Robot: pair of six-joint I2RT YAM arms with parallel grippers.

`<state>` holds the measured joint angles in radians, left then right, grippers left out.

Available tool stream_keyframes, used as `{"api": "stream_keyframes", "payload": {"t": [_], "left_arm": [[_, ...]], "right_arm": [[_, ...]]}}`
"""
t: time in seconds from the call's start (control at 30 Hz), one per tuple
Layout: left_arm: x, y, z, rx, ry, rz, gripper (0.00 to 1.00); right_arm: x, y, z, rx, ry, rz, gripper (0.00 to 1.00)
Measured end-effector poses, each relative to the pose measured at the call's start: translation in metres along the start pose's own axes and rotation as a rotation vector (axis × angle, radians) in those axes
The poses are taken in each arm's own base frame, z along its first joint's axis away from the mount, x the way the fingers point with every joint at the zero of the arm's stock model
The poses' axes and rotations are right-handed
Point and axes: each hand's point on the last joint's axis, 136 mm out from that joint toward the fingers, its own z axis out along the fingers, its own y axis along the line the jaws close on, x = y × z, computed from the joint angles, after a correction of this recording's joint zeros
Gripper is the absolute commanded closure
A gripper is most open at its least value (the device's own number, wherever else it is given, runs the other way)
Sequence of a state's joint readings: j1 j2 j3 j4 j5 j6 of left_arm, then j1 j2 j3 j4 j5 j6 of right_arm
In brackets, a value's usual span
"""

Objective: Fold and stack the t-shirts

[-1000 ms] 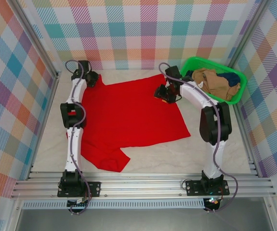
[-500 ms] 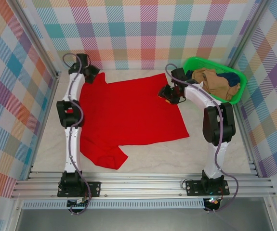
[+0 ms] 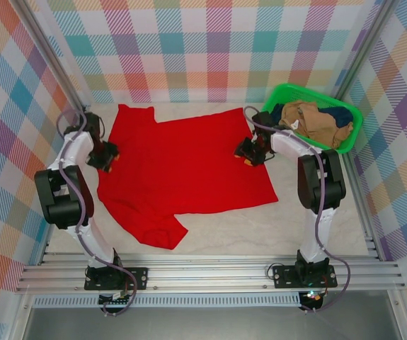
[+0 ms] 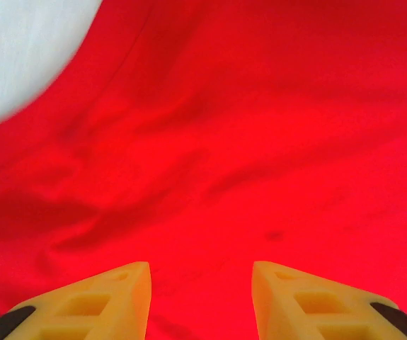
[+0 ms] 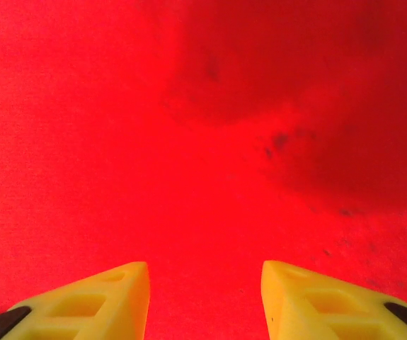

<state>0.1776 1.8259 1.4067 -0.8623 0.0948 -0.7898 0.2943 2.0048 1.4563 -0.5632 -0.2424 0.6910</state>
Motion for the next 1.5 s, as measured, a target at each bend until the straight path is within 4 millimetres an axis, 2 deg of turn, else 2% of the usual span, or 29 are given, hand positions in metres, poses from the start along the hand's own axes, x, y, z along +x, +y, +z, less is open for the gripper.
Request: {"api": "stream_keyframes", "payload": {"t": [0.07, 0.17, 0.33, 0.37, 0.5, 0.63, 0.77, 0.83, 0.93, 1.0, 1.1, 1.13, 1.2, 1.27, 1.37, 1.5], "left_arm": [[0.017, 0.020, 0.017, -0.052, 0.056, 0.003, 0.60], [0.028, 0.035, 0.031, -0.090, 0.086, 0.010, 0.60], [0.026, 0.038, 0.058, -0.114, 0.103, 0.035, 0.60], [0.026, 0.036, 0.059, -0.117, 0.111, 0.040, 0.60], [0.009, 0.006, 0.064, -0.059, 0.107, 0.072, 0.60], [-0.021, -0.043, 0.072, 0.030, 0.082, 0.117, 0.60], [-0.045, -0.081, 0.073, 0.087, 0.036, 0.164, 0.51], [-0.050, -0.083, 0.071, 0.066, -0.003, 0.184, 0.47], [-0.047, -0.075, 0.051, 0.002, -0.072, 0.212, 0.44], [-0.032, -0.065, 0.026, -0.019, -0.109, 0.237, 0.45], [0.007, -0.054, -0.023, 0.003, -0.151, 0.303, 0.45], [0.026, -0.052, -0.038, 0.018, -0.153, 0.336, 0.45], [0.065, -0.049, -0.053, 0.044, -0.140, 0.409, 0.46], [0.104, -0.040, -0.048, 0.027, -0.094, 0.486, 0.47], [0.147, -0.018, -0.021, -0.066, -0.019, 0.589, 0.50], [0.165, 0.012, 0.009, -0.188, 0.042, 0.658, 0.51]], "right_arm": [[0.011, -0.009, 0.006, 0.015, 0.036, 0.009, 0.55], [0.016, -0.015, 0.011, 0.025, 0.060, 0.004, 0.56], [0.017, -0.029, 0.021, 0.063, 0.085, 0.022, 0.56], [0.015, -0.028, 0.020, 0.061, 0.082, 0.025, 0.56], [0.000, -0.032, 0.020, 0.075, 0.086, 0.056, 0.56], [-0.026, -0.027, 0.024, 0.068, 0.080, 0.072, 0.56], [-0.042, -0.020, 0.025, 0.051, 0.062, 0.055, 0.54], [-0.042, -0.019, 0.024, 0.056, 0.058, 0.041, 0.54], [-0.039, -0.015, 0.020, 0.067, 0.049, 0.011, 0.53], [-0.035, -0.012, 0.008, 0.070, 0.030, -0.004, 0.52], [-0.026, 0.000, -0.025, 0.051, -0.019, -0.034, 0.51], [-0.023, 0.006, -0.037, 0.036, -0.040, -0.045, 0.51], [-0.019, 0.017, -0.061, 0.003, -0.078, -0.068, 0.51], [-0.013, 0.025, -0.080, -0.029, -0.108, -0.087, 0.51], [0.003, 0.025, -0.089, -0.054, -0.099, -0.091, 0.51], [0.026, 0.007, -0.079, -0.040, -0.034, -0.064, 0.51]]}}
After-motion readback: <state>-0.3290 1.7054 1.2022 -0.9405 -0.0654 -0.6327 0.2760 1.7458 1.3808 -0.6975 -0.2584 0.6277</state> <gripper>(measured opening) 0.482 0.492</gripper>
